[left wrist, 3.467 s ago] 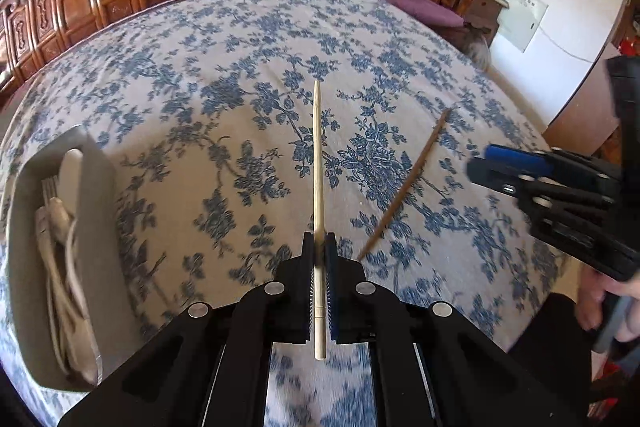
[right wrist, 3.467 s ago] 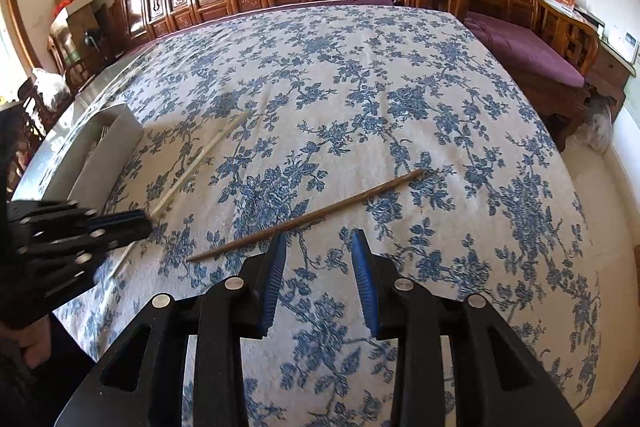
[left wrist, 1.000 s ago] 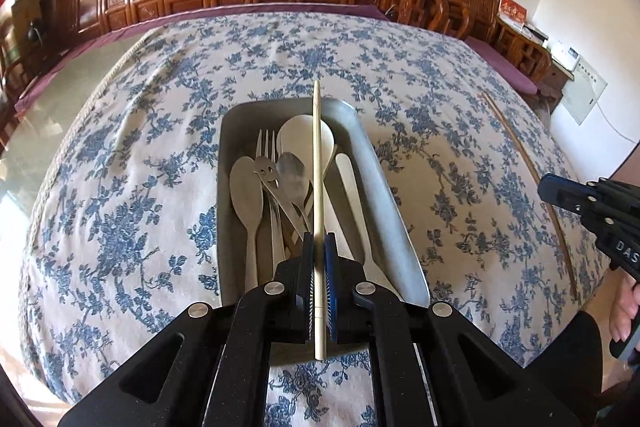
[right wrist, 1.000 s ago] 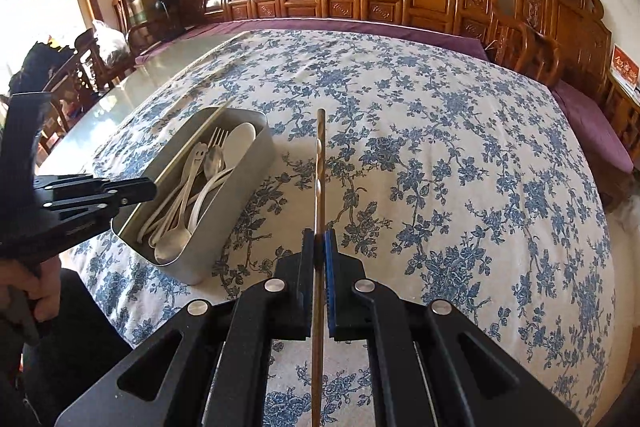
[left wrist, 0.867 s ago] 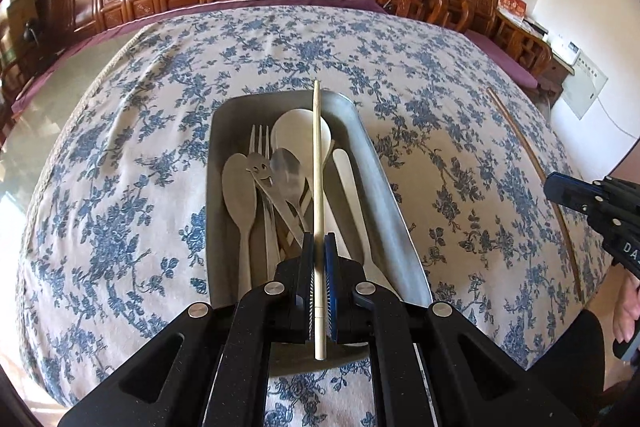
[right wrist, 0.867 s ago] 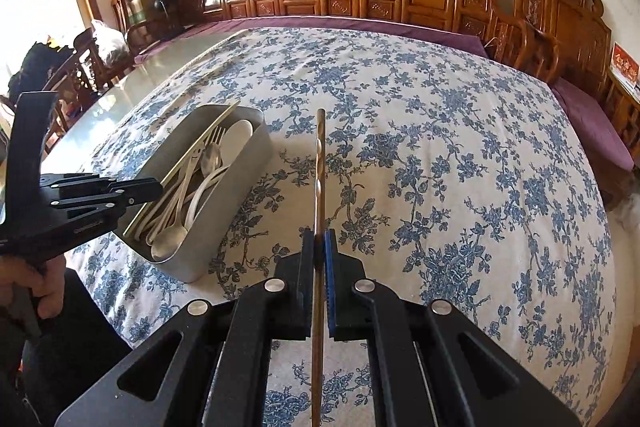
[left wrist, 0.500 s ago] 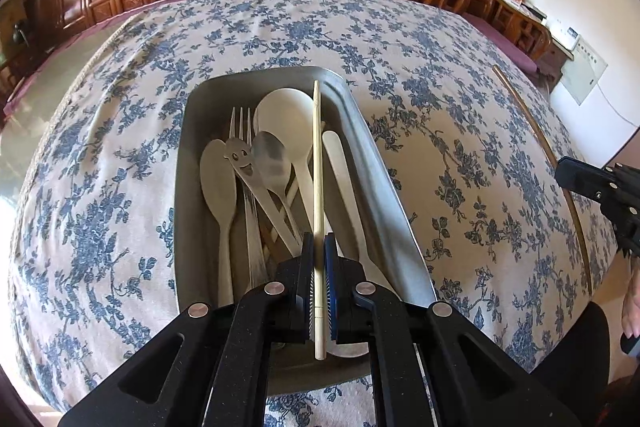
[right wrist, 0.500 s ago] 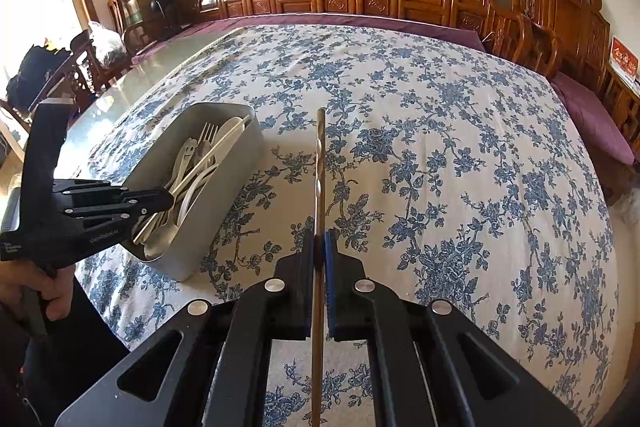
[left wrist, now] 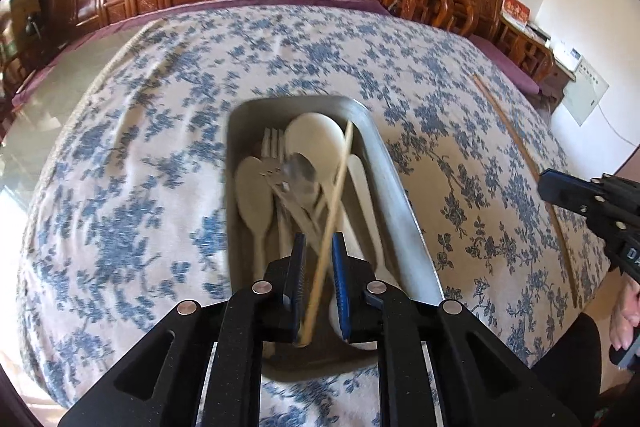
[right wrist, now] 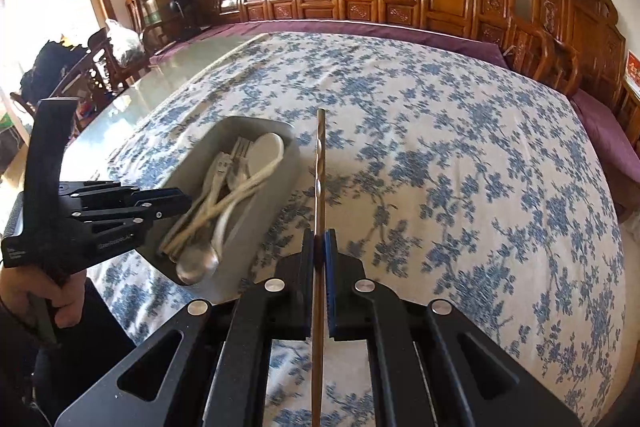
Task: Organize utensils
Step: 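Lower the light chopstick into the tray and open left tool while right tool carries dark chopstick over, then lower the dark brown chopstick into the tray and open the right tool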
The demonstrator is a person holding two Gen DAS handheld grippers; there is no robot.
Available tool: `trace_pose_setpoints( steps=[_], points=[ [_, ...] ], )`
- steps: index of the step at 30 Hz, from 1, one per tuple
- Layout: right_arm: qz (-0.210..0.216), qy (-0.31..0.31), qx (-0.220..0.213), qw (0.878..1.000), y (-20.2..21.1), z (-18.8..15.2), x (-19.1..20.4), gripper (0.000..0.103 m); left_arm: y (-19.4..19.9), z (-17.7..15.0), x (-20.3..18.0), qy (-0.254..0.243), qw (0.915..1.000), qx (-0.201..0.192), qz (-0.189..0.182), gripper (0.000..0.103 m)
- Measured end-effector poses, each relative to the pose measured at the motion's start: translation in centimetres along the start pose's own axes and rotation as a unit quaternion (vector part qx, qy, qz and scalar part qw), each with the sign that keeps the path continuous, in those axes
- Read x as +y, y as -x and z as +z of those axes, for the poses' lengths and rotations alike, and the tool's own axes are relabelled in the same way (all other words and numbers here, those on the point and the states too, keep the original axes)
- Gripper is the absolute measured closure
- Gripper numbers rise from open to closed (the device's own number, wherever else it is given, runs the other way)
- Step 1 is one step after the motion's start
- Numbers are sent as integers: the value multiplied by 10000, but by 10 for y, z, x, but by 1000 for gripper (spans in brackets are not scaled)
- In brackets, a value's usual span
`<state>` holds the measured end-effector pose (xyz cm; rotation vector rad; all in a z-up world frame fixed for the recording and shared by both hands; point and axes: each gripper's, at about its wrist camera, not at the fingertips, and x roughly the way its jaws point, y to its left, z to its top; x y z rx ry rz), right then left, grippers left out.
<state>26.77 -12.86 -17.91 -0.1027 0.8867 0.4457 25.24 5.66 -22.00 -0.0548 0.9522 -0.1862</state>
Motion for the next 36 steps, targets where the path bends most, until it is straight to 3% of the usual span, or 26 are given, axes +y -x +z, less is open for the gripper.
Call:
trace_pose_setpoints(
  steps=[20, 22, 24, 27, 32, 36],
  points=[
    [543, -57, 96, 9985, -54, 52, 66, 97, 65, -7, 52, 277, 9978, -484, 362, 89],
    [594, -152, 116, 9980, -60, 55, 67, 97, 67, -9, 55, 312, 9977, -471, 364, 84],
    [639, -242, 138, 9976, -67, 59, 67, 97, 70, -12, 58, 360, 9974, -489, 396, 70],
    [649, -330, 184, 9972, -79, 63, 69, 97, 72, -17, 64, 463, 9969, -484, 407, 67],
    [633, -584, 329, 9957, -103, 64, 69, 97, 70, -25, 69, 546, 9961, -488, 492, 44],
    [655, -764, 442, 9939, -119, 61, 70, 97, 66, -27, 72, 597, 9960, -453, 477, 43]
  ],
)
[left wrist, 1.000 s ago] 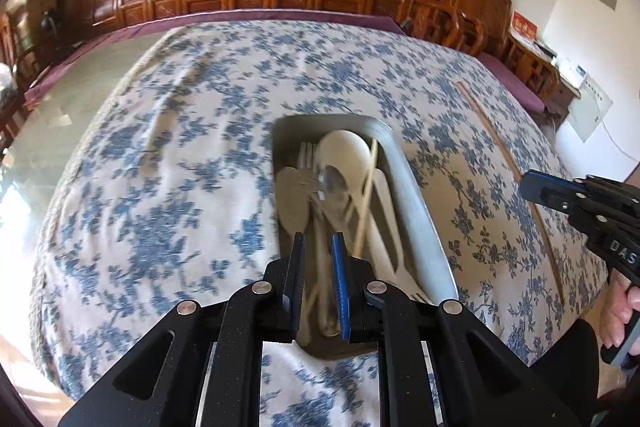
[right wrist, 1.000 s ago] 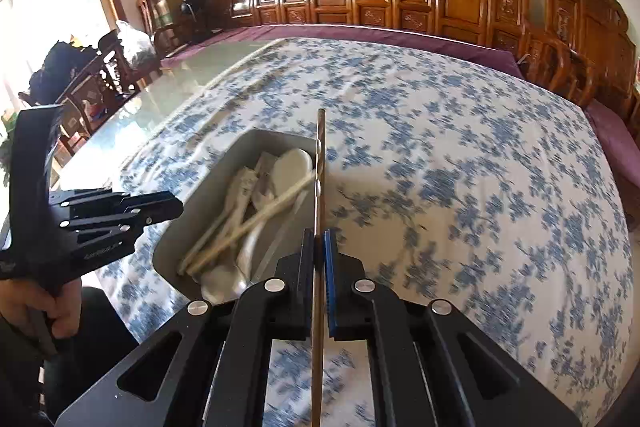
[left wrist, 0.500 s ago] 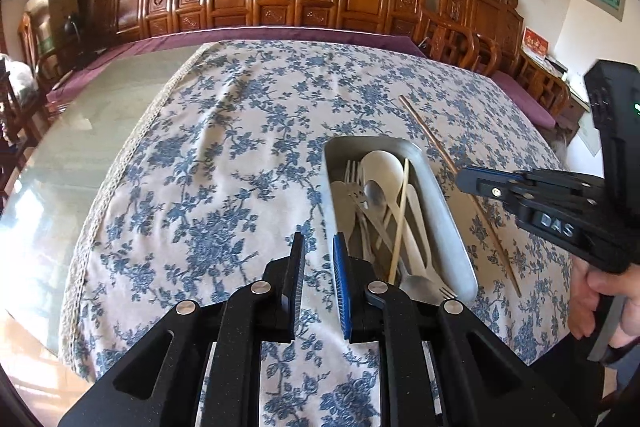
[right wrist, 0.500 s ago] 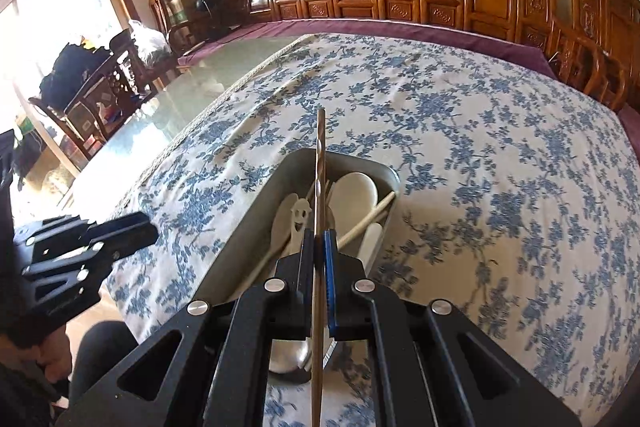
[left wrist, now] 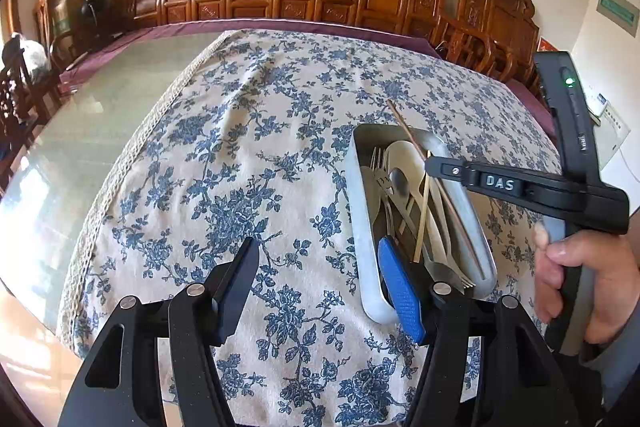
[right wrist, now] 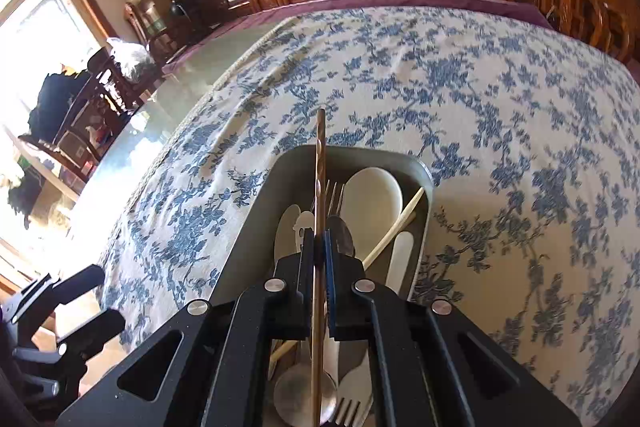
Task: Organize utensils
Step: 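Lower the dark brown chopstick into the tray and open the right tool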
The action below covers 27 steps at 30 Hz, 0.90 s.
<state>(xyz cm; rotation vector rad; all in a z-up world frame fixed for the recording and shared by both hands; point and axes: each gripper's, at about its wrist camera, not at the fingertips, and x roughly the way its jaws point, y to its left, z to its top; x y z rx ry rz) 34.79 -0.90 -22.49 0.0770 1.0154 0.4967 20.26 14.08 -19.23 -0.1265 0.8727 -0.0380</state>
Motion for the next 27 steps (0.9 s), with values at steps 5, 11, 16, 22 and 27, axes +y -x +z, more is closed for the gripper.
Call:
trace_pose_setpoints(
  steps=[5, 11, 16, 22, 27],
  points=[
    [2, -150, 75, 9999, -14, -4, 5, 97, -2, -1, 3, 35, 10000, 6, 35, 43],
    [88, -386, 162, 9991, -24, -6, 9, 97, -4, 0, 5, 64, 10000, 6, 71, 43],
    [89, -328, 215, 9992, -28, -6, 18, 96, -3, 0, 5, 34, 9999, -12, 97, 43],
    [-38, -137, 267, 9995, -26, -11, 24, 96, -2, 0, 3, 5, 10000, -16, 97, 43],
    [-194, -56, 377, 9991, -27, -14, 22, 96, 0, 0, 1, -10, 9999, -30, 100, 43]
  ],
)
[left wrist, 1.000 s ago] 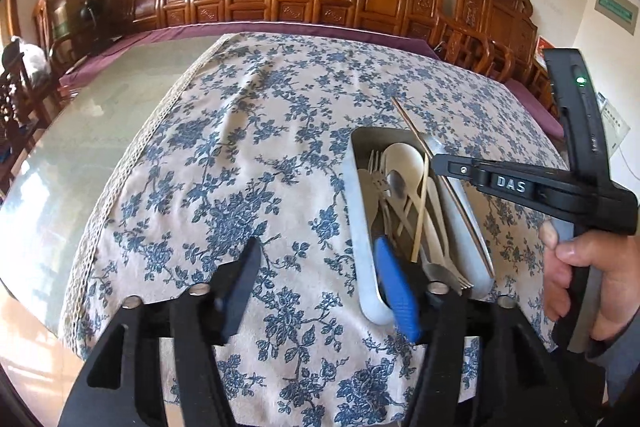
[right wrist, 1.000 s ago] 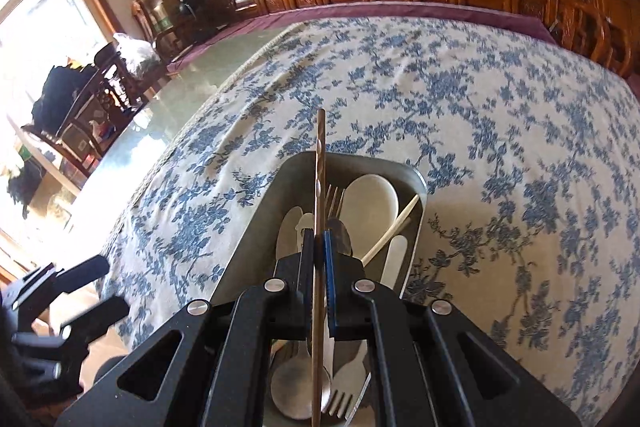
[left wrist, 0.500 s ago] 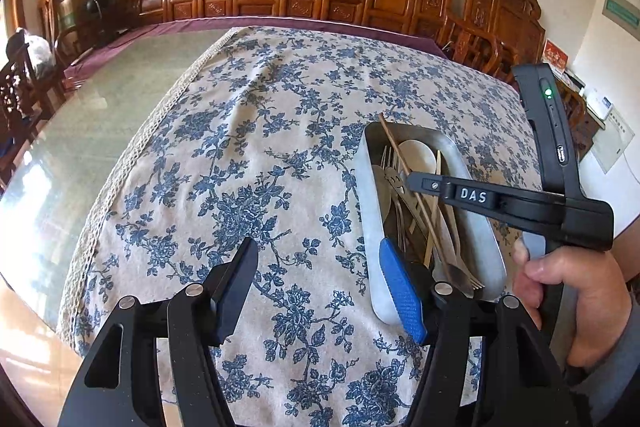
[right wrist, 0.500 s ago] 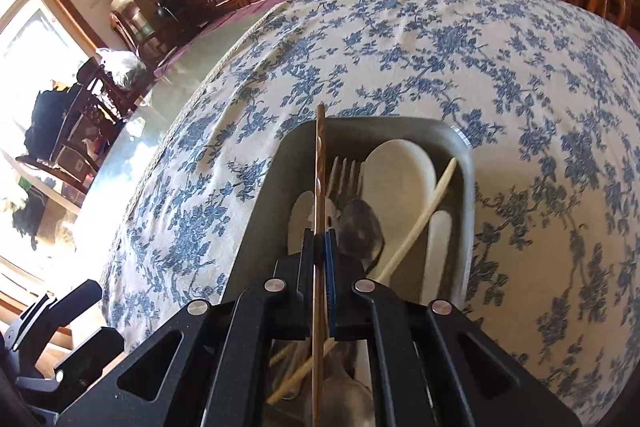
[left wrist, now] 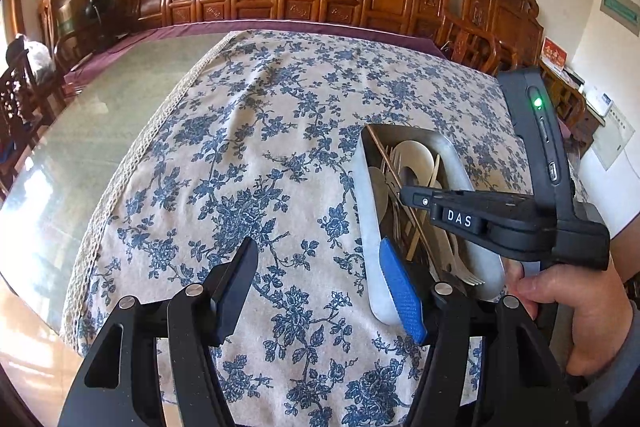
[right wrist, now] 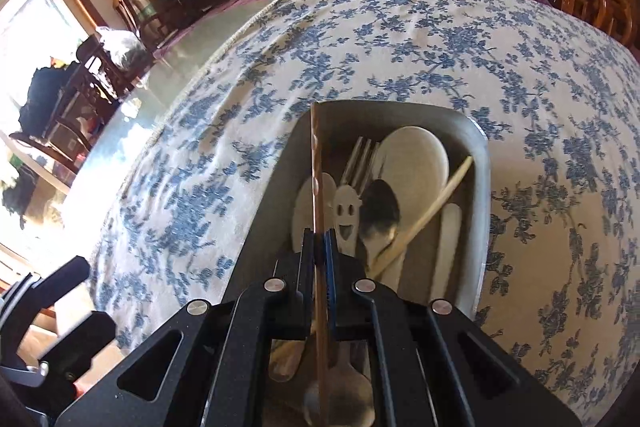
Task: Organize utensils
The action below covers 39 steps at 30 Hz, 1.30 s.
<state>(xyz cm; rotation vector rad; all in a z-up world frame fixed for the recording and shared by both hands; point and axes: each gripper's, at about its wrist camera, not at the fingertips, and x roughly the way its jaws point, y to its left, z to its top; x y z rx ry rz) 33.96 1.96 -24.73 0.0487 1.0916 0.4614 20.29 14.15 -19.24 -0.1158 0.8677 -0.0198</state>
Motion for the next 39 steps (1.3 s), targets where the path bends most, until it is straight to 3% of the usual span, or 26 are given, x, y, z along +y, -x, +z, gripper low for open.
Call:
trace_pose_setpoints(
  steps=[8, 18, 20, 23, 24, 26, 31, 39],
  points=[
    [229, 291, -143, 9992, 10, -6, 3, 94, 4, 2, -4, -43, 10000, -41, 14, 43],
    [-88, 716, -668, 9952, 59, -18, 0, 93, 19, 6, -16, -142, 9997, -197, 45, 43],
    [-221, 755, -848, 9933, 75, -24, -7, 77, 23, 7, -23, -182, 9996, -223, 39, 43],
    [-369, 745, -1084, 9906, 102, -35, -19, 60, 33, 7, -34, -262, 9990, -371, 48, 15],
    [-425, 741, -1138, 9898, 109, -38, -23, 55, 37, 7, -39, -297, 9986, -444, 45, 12],
    [-596, 720, -1308, 9870, 128, -47, -32, 34, 42, 7, -48, -370, 9983, -452, 29, 8],
    [-824, 556, -1560, 9827, 166, -64, -51, 5, 51, 5, -72, -431, 9984, -363, -73, 8],
    [-1196, 159, -1760, 9770, 221, -97, -75, 3, 66, -7, -109, -630, 9973, -323, -196, 8]
  ],
)
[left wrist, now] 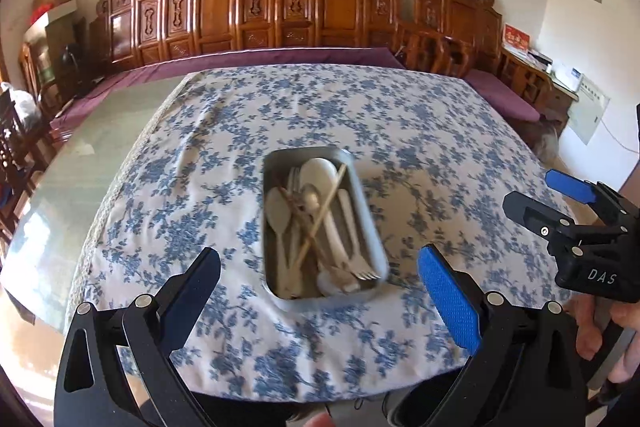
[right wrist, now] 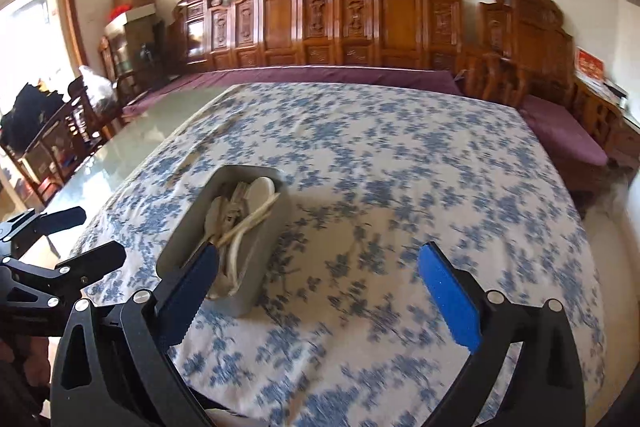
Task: Organize utensils
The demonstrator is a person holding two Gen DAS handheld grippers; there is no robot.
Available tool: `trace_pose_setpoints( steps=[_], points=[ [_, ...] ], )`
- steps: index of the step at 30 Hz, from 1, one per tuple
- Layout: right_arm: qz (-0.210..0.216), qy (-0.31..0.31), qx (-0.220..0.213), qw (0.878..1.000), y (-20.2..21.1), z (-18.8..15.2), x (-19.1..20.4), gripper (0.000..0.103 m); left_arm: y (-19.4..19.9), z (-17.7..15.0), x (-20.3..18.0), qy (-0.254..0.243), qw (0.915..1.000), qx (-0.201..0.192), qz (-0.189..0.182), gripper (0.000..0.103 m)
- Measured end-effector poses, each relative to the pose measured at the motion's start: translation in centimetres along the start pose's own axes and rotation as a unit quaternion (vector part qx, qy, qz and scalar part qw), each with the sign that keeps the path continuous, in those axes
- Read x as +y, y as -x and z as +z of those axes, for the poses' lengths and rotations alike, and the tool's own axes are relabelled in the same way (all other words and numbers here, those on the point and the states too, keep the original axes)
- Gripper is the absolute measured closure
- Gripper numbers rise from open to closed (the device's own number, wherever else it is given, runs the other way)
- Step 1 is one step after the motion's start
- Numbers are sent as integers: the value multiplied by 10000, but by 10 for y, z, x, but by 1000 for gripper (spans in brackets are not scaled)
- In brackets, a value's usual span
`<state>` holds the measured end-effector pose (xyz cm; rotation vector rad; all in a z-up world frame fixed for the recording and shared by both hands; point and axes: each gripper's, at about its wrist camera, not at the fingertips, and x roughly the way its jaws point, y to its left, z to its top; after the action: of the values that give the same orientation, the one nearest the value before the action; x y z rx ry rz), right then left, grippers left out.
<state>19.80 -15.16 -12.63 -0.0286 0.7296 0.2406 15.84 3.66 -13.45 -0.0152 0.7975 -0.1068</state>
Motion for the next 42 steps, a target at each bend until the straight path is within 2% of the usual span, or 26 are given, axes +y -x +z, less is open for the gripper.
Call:
trace_pose_setpoints(
  steps=[9, 15, 28, 42],
  points=[
    [-359, -165, -292, 9988, 53, -24, -19, 3, 26, -6, -33, -157, 9998, -83, -32, 8],
    [-420, -317, -569, 9970, 90, -27, -25, 3, 61, -5, -42, -178, 9990, -413, 78, 8],
    [-474, -277, -1017, 9933, 143, -23, -19, 3, 121, 0, -60, -280, 9955, -885, 190, 8],
    [-456, -167, -1919, 9802, 216, 0, -3, 3, 190, 14, -71, -320, 9848, -1697, 179, 8]
  ],
)
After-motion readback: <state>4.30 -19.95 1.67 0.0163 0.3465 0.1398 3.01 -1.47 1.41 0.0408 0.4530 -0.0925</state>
